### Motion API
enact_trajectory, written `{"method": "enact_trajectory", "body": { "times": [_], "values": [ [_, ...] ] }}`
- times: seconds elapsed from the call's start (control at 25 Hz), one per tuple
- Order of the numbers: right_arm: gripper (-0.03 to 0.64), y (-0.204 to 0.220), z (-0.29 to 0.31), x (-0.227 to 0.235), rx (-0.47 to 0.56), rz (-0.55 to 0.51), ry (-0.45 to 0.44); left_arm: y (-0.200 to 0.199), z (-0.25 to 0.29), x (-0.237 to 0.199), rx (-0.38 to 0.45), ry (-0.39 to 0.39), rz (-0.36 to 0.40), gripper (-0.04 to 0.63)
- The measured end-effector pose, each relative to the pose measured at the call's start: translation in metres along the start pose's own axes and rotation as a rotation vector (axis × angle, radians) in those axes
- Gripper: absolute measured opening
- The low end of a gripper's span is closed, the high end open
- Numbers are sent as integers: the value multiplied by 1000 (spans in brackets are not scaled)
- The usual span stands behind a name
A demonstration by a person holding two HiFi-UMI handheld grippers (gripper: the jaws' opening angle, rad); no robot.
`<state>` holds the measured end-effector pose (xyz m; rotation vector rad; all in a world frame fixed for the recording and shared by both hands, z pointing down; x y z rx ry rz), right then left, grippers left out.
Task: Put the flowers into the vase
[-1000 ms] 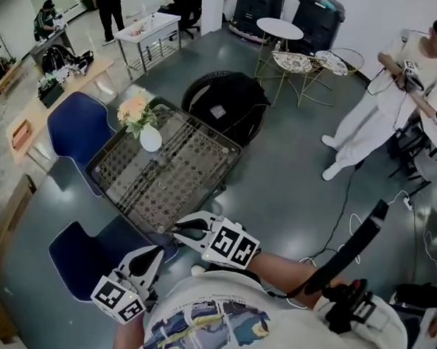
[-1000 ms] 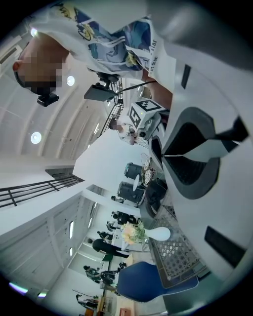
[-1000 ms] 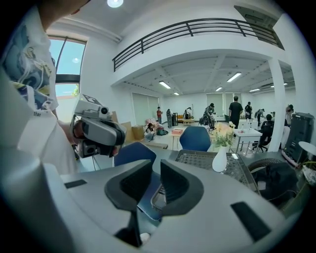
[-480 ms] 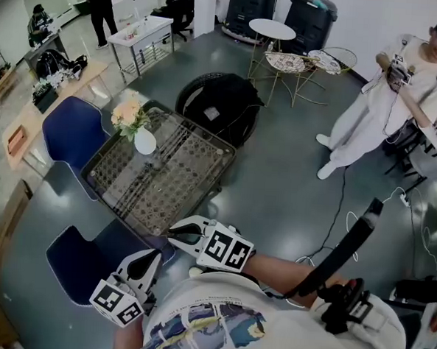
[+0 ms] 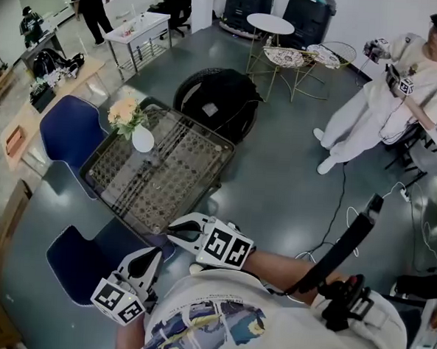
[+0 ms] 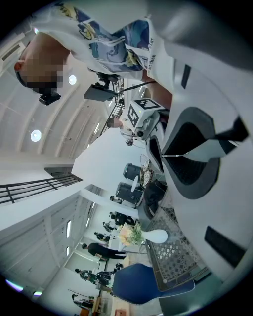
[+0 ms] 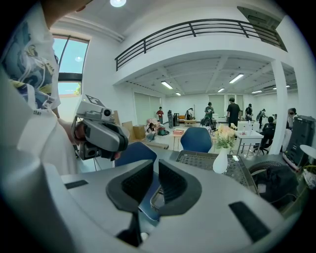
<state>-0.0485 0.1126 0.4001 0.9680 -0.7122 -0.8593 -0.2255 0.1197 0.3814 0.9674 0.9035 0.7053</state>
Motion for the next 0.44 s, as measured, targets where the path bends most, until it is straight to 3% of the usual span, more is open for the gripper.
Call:
{"method": "enact_trajectory", "body": {
  "times": [0.44],
  "values": [
    [41, 4, 0, -6, -1, 0, 0, 7, -2, 5, -2, 7, -7, 11]
  ]
}}
Point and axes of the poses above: the fingertips, and each gripper's own axes: z forward along the fingers, x to its right, y out of its underside, the point moved 9 cm from there along -z, backward along the fingers, and after that the axes turned 9 degrees about -y, right-handed, at the moved point
